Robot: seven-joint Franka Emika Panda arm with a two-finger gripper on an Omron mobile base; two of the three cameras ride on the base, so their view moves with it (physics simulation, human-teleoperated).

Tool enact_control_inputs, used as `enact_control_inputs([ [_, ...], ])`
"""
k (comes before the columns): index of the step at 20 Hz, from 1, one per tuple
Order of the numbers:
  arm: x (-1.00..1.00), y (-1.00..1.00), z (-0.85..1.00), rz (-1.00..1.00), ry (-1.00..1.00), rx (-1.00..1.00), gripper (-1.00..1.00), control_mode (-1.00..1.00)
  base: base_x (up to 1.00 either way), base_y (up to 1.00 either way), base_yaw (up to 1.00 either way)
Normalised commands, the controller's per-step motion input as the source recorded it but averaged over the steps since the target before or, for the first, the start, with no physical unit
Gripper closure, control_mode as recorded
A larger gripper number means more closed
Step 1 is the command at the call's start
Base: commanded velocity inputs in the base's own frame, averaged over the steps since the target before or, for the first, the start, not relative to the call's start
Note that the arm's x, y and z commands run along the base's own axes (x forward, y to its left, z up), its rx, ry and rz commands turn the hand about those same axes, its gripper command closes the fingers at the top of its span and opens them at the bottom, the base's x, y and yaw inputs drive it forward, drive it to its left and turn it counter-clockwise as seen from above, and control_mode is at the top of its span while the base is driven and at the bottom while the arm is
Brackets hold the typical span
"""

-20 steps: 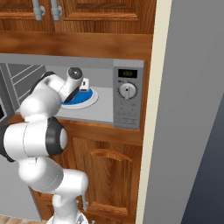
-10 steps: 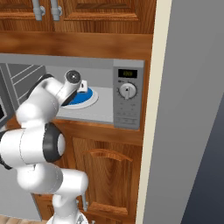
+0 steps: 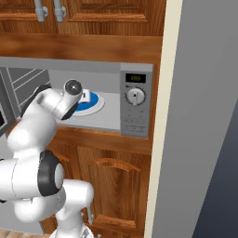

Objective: Retrieve the reheated potato from the microwave, then place the potato, cheese, and condiment on the cutting board.

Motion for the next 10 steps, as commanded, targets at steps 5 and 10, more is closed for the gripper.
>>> enact_control_inputs([
  [5, -0.59, -0.01, 0.25, 0.0, 0.0, 0.0, 1.0, -1.0, 0.0, 0.0, 0.0],
  [10, -0.66, -0.06, 0.29, 0.0, 0.0, 0.0, 1.0, -1.0, 0.0, 0.0, 0.0],
])
